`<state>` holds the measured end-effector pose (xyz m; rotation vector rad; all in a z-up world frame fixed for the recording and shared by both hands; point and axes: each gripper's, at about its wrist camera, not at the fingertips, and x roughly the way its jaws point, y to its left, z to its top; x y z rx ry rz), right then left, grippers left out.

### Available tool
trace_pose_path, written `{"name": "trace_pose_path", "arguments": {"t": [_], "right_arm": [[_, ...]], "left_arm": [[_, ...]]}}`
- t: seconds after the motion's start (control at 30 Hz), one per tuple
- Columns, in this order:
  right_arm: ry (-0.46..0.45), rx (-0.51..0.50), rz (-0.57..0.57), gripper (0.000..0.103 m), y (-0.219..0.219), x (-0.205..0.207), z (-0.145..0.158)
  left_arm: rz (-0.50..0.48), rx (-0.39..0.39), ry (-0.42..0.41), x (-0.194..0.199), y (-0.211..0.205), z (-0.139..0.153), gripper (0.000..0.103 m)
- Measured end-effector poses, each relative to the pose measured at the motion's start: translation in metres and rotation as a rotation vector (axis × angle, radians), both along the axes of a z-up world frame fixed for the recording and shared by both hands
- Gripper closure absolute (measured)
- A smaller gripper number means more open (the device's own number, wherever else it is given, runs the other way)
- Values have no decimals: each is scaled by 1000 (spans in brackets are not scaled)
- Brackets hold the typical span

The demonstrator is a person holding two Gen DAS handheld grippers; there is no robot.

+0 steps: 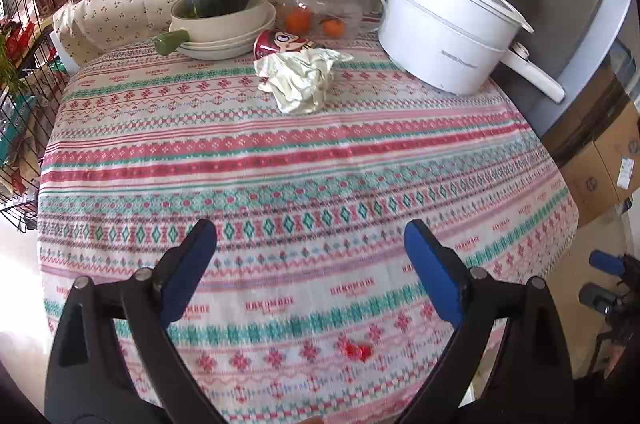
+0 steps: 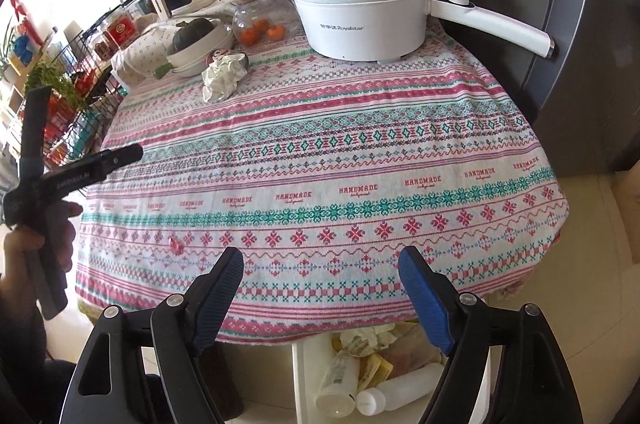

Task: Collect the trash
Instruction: 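Grasp the crumpled cream paper with the left gripper while the right moves toward the red can, then grasp the red cartoon-face can with the right gripper while the left holds the paper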

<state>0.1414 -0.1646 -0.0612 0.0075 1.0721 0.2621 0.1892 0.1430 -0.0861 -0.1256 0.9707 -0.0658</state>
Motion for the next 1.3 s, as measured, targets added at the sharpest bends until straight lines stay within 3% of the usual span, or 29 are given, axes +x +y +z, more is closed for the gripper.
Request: {"name": "trace_pose_path", "arguments": {"t": [0.23,0.5,0.6,0.63,0.73,0.77,1.07,1.3], "right_arm": [[13,-75,3,22,5,23,-16],[6,-161,-2,22,-9,36,-27],[27,-161,-11,22,-14,39,-33],[32,-164,-11,22,-14,40,-35],[38,-172,-13,22,-14,43,-40],[35,-168,-14,22,-12,43,-40],[1,-92,51,22,35,57,-37],[-78,-53,132,22,117,113,-32]], "left_arm": [[76,-118,-36,76,22,-31,8],[57,-41,-71,139,-1,-58,13],[27,-57,-73,148,-5,-64,35],[25,-69,-62,150,-5,-66,57],[42,-117,-72,144,3,-63,77],[49,-116,-65,141,5,-60,78],[70,-54,-69,66,51,-32,82],[136,-99,-15,29,90,-41,82]]}}
